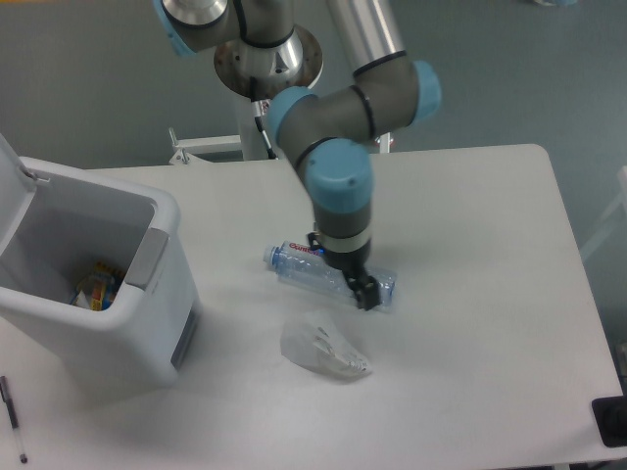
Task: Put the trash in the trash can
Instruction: 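Move the gripper over the clear plastic water bottle and lower it, then close the gripper around the bottle's middle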
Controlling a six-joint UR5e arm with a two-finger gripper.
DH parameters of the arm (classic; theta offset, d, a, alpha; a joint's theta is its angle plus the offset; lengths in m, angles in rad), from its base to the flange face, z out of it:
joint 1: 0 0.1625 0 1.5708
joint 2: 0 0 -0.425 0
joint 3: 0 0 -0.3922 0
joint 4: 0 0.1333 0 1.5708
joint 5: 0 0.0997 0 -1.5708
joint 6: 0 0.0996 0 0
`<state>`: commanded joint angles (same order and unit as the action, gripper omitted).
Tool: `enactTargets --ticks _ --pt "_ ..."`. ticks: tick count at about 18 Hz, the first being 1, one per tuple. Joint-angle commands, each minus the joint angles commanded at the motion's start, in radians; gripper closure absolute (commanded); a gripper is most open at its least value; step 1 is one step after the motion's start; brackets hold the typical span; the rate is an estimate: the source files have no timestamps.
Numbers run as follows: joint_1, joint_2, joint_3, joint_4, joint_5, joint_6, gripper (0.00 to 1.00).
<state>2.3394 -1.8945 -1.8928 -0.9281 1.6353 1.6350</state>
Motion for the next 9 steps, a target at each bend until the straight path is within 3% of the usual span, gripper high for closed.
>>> enactTargets --ticks 5,9 --pt "-0.023 0.006 -0.012 0.000 -0.080 0.049 0.00" --pt "-0.022 0.026 -0.032 -0.002 -0.072 0.106 0.00"
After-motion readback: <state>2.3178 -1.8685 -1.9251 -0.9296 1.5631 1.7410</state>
